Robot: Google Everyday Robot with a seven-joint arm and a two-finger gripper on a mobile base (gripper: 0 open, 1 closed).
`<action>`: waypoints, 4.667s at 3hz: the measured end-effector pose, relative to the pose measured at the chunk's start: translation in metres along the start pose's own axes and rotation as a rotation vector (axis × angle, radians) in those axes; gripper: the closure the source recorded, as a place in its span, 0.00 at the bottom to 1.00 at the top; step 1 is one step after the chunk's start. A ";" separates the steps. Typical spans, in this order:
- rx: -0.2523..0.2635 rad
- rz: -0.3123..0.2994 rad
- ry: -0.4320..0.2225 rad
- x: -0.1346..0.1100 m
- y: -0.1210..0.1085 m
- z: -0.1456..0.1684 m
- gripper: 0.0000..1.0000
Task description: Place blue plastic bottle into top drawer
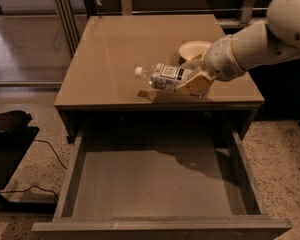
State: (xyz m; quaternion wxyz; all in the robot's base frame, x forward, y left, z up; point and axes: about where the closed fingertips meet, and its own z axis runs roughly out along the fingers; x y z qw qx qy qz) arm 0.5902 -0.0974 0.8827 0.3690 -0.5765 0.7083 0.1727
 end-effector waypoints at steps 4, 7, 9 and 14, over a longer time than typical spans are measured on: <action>0.000 0.071 -0.078 0.074 0.119 -0.030 1.00; -0.037 0.239 -0.008 0.155 0.152 0.084 1.00; 0.081 0.252 0.028 0.186 0.147 0.117 0.82; 0.081 0.252 0.028 0.186 0.147 0.117 0.00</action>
Offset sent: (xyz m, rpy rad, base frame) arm -0.1410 -0.0682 -0.0293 0.0698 -0.0682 -0.0433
